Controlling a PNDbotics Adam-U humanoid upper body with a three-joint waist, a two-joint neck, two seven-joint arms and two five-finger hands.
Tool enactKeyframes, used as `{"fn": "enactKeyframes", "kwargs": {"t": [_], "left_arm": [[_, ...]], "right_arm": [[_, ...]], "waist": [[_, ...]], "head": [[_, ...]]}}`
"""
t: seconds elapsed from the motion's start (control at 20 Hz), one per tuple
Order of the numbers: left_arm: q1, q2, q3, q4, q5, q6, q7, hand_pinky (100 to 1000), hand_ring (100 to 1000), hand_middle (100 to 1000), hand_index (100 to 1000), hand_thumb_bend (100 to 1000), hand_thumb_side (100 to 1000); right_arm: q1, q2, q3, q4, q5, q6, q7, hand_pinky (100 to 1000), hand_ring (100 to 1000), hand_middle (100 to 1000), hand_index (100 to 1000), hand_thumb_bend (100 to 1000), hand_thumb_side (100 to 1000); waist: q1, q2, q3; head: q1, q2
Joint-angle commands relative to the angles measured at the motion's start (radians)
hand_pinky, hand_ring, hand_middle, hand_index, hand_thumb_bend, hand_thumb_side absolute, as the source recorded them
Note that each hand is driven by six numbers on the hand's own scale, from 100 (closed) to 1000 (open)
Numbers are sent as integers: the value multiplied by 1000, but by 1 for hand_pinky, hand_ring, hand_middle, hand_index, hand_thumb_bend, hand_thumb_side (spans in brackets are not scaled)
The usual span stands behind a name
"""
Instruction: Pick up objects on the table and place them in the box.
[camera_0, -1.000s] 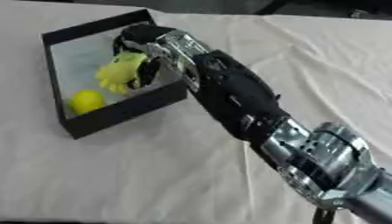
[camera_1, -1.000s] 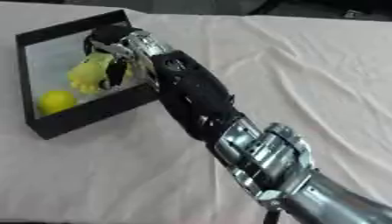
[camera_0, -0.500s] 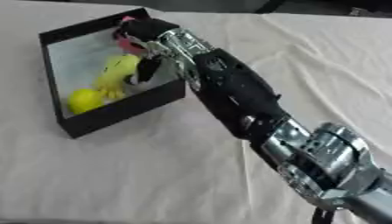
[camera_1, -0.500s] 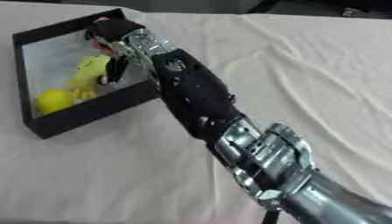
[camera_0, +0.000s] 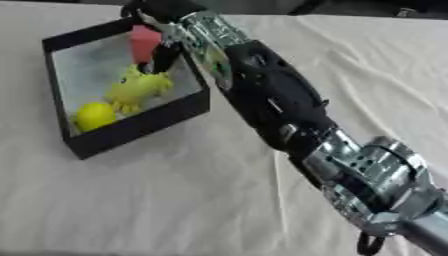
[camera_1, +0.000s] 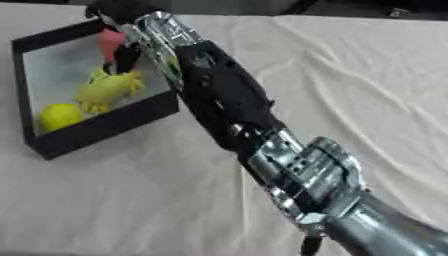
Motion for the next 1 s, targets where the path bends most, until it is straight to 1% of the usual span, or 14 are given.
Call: {"fn": "enactKeyframes", "kwargs": {"t": [0.05,0.1,0.25,0.3,0.45,0.5,0.6,0.7,0.85,1.0], "left_arm": [[-2,21,7,-18,1,-5,6,886,747,777,789,153,878],[-2,24,8,-20,1,-5,9,886,747,778,789,152,875],[-1,32,10,-25,3,-7,16,885,747,779,789,151,870],[-2,34,10,-27,4,-8,18,885,747,779,789,149,867],[-3,42,10,-34,8,-10,29,884,747,779,790,145,859],[-3,44,10,-37,10,-12,33,883,748,780,790,145,856],[-3,46,9,-41,14,-15,42,883,748,780,790,144,852],[-2,48,8,-46,19,-19,50,883,748,780,791,144,849],[-3,48,6,-53,27,-25,62,881,748,781,792,146,845],[-3,48,2,-57,35,-29,72,879,748,782,793,146,843]], "right_arm": [[-5,-73,-15,-160,-181,44,10,926,861,792,903,148,136],[4,-96,-16,-213,-251,69,7,923,846,777,898,100,131],[45,-173,-33,-362,-449,145,-43,925,839,773,901,100,130],[67,-194,-39,-405,-507,163,-64,929,837,771,905,100,145],[154,-249,-69,-528,-675,193,-136,935,831,759,902,100,123],[186,-262,-79,-565,-721,200,-162,934,828,756,901,100,130],[251,-287,-94,-628,-795,209,-204,931,815,743,895,100,131],[308,-308,-101,-670,-846,216,-231,929,804,733,889,100,125],[389,-328,-113,-706,-905,221,-264,927,789,713,882,100,146],[460,-341,-126,-721,-959,218,-297,926,783,706,883,100,192]], "waist": [[9,-25,-4],[8,-27,-6],[8,-34,-16],[9,-36,-19],[12,-41,-27],[13,-42,-29],[17,-44,-34],[21,-45,-38],[26,-46,-43],[31,-48,-46]], "head": [[10,0],[13,0],[22,0],[25,0],[36,0],[39,0],[44,0],[48,0],[53,0],[57,0]]}}
